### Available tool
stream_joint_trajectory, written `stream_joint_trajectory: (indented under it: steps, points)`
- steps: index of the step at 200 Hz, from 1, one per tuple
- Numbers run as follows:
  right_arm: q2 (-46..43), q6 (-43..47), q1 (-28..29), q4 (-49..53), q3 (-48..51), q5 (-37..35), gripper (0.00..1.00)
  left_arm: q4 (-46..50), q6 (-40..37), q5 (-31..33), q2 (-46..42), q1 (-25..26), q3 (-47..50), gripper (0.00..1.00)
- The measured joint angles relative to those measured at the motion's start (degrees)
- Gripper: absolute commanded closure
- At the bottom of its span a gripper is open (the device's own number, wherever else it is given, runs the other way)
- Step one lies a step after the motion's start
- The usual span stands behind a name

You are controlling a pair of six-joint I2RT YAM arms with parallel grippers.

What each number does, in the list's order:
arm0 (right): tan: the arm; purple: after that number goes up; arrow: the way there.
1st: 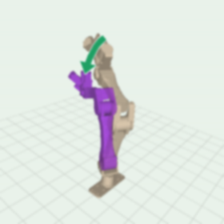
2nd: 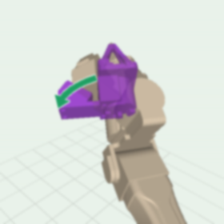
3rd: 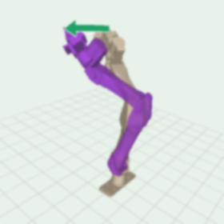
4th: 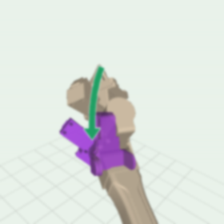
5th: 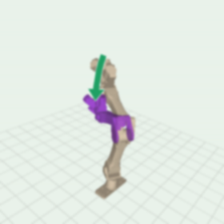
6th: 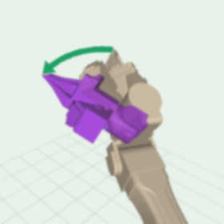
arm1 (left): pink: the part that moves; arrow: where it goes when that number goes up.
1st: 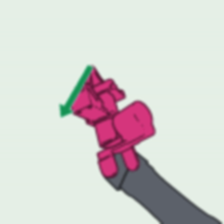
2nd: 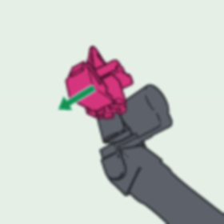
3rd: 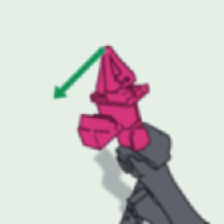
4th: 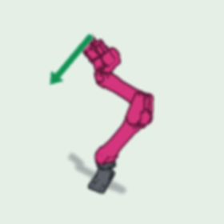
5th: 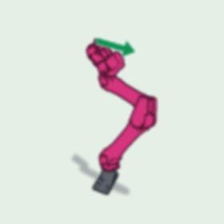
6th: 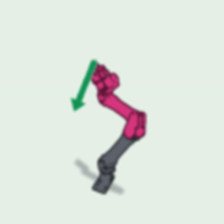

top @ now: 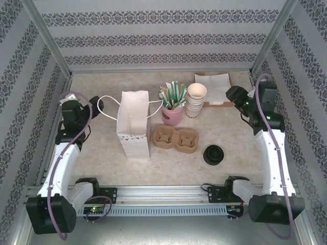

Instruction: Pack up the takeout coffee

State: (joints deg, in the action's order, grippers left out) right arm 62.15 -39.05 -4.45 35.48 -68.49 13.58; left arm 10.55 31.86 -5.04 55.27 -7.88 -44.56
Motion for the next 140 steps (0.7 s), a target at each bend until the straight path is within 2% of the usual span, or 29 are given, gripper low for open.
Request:
stream_joint_trajectory:
  steps: [12, 34, 67, 91, 115, 125, 140]
  points:
    - [2.14, -0.02, 3.67, 2.27, -3.48, -0.22, 0.45, 5.66, 1.53, -1.46, -0.02, -2.93, -3.89, 0.0]
    - [6.54, -0.13, 9.14, 5.07, -8.15, -1.2, 0.46, 13.7, 1.38, -2.75, 0.02, -6.8, -11.06, 0.0]
    - [13.9, -0.17, 14.51, 7.26, -13.03, -4.07, 0.46, 23.1, -1.33, -2.84, 0.66, -7.23, -19.78, 0.0]
    - [18.97, -0.28, 15.89, 8.39, -15.37, -5.64, 0.47, 26.23, -0.94, -4.15, 0.76, -7.23, -24.06, 0.0]
    - [22.82, -0.7, 15.96, 9.18, -16.74, -7.21, 0.49, 24.85, -0.94, -14.64, 0.85, -7.26, -26.05, 0.0]
    - [23.98, -0.98, 15.96, 9.35, -17.18, -7.98, 0.54, 23.47, -0.92, -19.98, 1.31, -7.26, -26.64, 0.0]
    - [25.07, -1.33, 15.96, 9.31, -17.4, -8.85, 0.55, 20.9, 0.02, -27.47, 2.84, -7.26, -27.85, 0.0]
